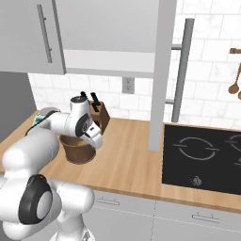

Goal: Open the cabinet, pick up the bread from the cabinet and place it in the basket. Then move the basket to the dining counter.

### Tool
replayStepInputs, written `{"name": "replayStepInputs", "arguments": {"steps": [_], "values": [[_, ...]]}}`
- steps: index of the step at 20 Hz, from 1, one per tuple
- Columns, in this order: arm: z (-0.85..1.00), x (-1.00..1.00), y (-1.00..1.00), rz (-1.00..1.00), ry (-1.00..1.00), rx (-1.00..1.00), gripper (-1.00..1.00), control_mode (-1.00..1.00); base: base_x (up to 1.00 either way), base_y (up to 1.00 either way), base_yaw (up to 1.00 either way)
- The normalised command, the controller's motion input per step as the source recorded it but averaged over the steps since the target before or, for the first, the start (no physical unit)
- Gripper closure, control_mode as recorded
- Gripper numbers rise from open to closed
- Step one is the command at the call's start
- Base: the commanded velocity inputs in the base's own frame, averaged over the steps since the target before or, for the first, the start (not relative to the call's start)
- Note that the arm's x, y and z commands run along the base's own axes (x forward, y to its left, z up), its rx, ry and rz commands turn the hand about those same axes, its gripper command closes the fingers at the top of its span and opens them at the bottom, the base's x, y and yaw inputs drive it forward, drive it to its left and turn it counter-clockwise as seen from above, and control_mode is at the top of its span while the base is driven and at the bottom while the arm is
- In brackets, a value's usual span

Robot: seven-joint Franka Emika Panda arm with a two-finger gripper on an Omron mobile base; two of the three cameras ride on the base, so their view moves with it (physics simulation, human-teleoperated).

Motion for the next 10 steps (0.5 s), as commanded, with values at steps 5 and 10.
{"name": "replayStepInputs", "arguments": {"steps": [5,10], "values": [[-0.15,0.09,0.18,-0.01,0.0,0.0,-1.0,-1.0,0.0,0.0,0.0],[-0.19,0.03,0.04,0.0,-0.01,0.0,-1.0,-1.0,0.0,0.0,0.0]]}}
